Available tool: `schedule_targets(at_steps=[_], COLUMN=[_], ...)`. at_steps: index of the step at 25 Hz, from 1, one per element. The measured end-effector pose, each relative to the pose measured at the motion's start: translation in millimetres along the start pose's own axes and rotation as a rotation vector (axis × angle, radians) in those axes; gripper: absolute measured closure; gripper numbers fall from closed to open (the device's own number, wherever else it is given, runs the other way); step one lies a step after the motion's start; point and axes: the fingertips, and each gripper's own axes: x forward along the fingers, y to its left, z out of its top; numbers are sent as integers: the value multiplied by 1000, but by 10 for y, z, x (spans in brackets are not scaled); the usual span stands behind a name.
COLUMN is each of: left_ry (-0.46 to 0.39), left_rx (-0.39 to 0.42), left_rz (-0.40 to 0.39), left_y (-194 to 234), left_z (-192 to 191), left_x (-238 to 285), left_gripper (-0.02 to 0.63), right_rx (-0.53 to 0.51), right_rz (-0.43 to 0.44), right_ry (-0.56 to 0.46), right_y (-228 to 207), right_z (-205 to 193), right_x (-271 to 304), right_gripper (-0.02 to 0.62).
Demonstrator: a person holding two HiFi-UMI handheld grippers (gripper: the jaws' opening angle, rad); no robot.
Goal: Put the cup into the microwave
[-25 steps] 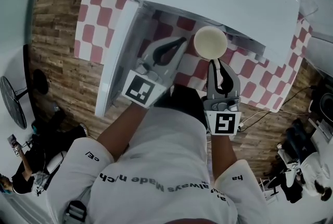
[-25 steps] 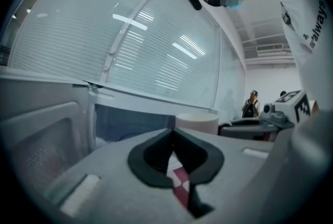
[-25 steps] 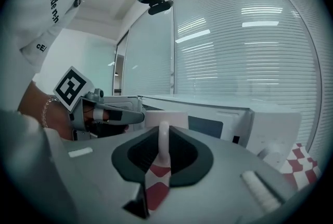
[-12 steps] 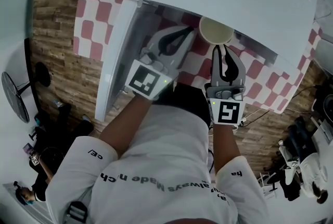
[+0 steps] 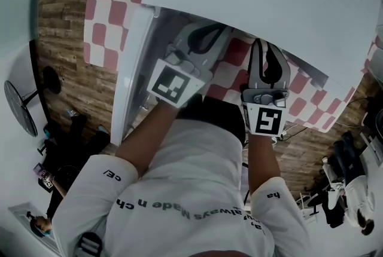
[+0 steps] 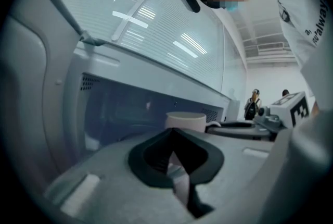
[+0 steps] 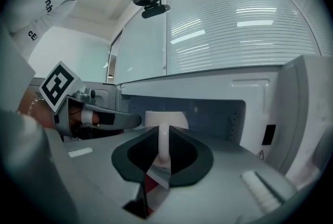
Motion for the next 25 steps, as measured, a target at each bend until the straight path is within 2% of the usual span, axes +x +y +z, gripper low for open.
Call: schedule_targets(at_steps=[5,22,25], left_ry=[9,-4,-1], left_rx=[15,63,41], left_rz=[14,30,37], left_y=[126,254,278], left_z=[-58,-112,-139], left_x=[147,449,470], left_gripper=[601,603,603], right_rx=[13,12,11], right_rz=[-24,-75,-81], right_ry=[-32,-46,-45], right_y=[-107,-386,-412], right_z=[-8,-182,-221], right_x=[203,481,520], right_gripper=[558,558,558])
